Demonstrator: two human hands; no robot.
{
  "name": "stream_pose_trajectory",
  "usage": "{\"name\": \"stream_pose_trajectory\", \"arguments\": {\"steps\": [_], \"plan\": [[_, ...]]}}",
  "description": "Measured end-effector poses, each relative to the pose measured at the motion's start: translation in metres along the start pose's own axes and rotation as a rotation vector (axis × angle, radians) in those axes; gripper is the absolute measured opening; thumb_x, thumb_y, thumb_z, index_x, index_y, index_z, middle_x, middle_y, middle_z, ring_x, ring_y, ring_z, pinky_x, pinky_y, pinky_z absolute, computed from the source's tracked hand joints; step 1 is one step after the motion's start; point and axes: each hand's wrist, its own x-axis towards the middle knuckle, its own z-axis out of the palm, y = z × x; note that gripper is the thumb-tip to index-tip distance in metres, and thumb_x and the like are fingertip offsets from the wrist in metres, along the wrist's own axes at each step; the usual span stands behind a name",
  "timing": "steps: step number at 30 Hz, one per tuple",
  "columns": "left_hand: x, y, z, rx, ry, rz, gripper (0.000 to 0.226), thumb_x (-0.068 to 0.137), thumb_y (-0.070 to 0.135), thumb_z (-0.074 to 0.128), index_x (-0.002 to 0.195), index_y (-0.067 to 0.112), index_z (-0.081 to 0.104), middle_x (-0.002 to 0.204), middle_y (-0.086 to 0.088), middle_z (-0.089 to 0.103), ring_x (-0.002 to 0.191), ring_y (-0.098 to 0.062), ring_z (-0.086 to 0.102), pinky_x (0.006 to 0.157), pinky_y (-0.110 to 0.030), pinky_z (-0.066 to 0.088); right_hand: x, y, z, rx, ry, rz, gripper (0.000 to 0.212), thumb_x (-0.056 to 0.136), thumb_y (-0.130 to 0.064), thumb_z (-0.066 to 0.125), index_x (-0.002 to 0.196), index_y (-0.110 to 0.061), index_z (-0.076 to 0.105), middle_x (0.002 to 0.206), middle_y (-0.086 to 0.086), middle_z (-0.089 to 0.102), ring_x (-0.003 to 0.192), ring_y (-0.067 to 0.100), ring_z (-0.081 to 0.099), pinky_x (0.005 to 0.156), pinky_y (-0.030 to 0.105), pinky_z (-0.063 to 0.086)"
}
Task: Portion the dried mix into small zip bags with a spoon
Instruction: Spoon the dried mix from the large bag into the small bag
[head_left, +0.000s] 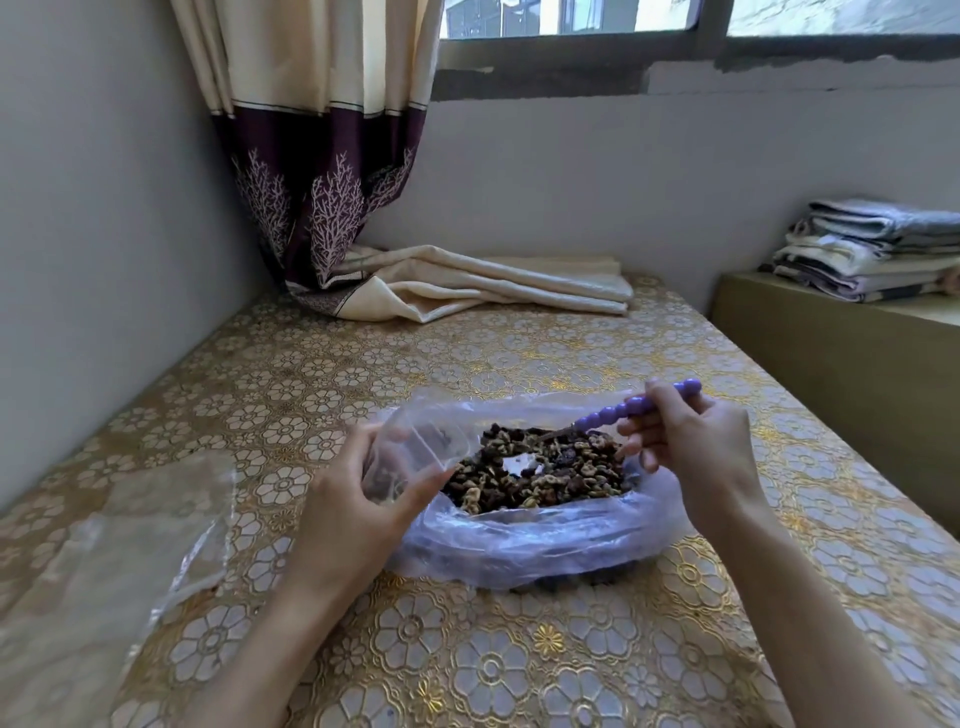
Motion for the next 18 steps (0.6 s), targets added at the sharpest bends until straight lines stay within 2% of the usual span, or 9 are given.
{"name": "stream_pose_trajectory", "arguments": {"steps": [2, 5, 8, 10, 12, 18], "plan": [[-0.001, 0.000, 0.002, 0.040, 0.016, 0.003, 0.038, 0.063, 0.062, 0.060, 0.084, 0.032, 0.050, 0.057, 0.003, 0.053, 0.048, -0.003, 0.051, 0.042, -0.012, 0.038, 0.000, 0.000, 0.000, 0.019, 0.023, -0.014, 0.030, 0.095, -0.012, 0.049, 0.071, 0.002, 0.059, 0.049, 0.005, 0.064, 0.037, 0.009, 0.052, 0.033, 0.018, 0.037], [-0.001, -0.002, 0.003, 0.111, 0.029, -0.019, 0.041, 0.062, 0.066, 0.058, 0.085, 0.034, 0.048, 0.054, 0.010, 0.047, 0.046, 0.006, 0.048, 0.043, -0.008, 0.036, 0.000, -0.001, 0.000, 0.049, 0.044, -0.052, 0.030, 0.095, -0.016, 0.051, 0.071, 0.000, 0.060, 0.051, 0.005, 0.064, 0.038, 0.011, 0.054, 0.034, 0.018, 0.038], [0.001, -0.005, 0.003, 0.181, 0.017, -0.068, 0.054, 0.060, 0.073, 0.055, 0.094, 0.033, 0.049, 0.064, 0.010, 0.054, 0.052, 0.005, 0.051, 0.047, -0.010, 0.034, -0.003, -0.006, 0.002, 0.082, 0.050, -0.093, 0.030, 0.095, -0.018, 0.051, 0.071, -0.003, 0.060, 0.053, 0.006, 0.065, 0.039, 0.011, 0.054, 0.035, 0.018, 0.039], [0.002, -0.006, 0.004, 0.213, 0.017, -0.085, 0.060, 0.058, 0.077, 0.052, 0.098, 0.032, 0.048, 0.072, 0.010, 0.059, 0.060, 0.001, 0.056, 0.051, -0.016, 0.039, -0.005, -0.009, 0.003, 0.112, 0.056, -0.107, 0.030, 0.095, -0.019, 0.051, 0.070, -0.004, 0.060, 0.053, 0.006, 0.064, 0.040, 0.011, 0.054, 0.035, 0.018, 0.039], [0.002, -0.007, 0.004, 0.237, 0.008, -0.087, 0.062, 0.057, 0.079, 0.049, 0.098, 0.033, 0.048, 0.072, 0.010, 0.061, 0.063, -0.003, 0.059, 0.052, -0.018, 0.040, -0.008, -0.013, 0.006, 0.136, 0.056, -0.121, 0.031, 0.095, -0.020, 0.051, 0.070, -0.004, 0.060, 0.052, 0.005, 0.064, 0.040, 0.012, 0.054, 0.036, 0.018, 0.038], [0.004, -0.008, 0.006, 0.269, -0.008, -0.100, 0.062, 0.055, 0.081, 0.048, 0.098, 0.036, 0.044, 0.078, 0.015, 0.059, 0.071, -0.001, 0.058, 0.054, -0.019, 0.040, -0.021, -0.020, 0.016, 0.166, -0.041, -0.154, 0.032, 0.095, -0.019, 0.051, 0.069, -0.004, 0.062, 0.054, 0.006, 0.064, 0.041, 0.012, 0.053, 0.034, 0.018, 0.038]]}}
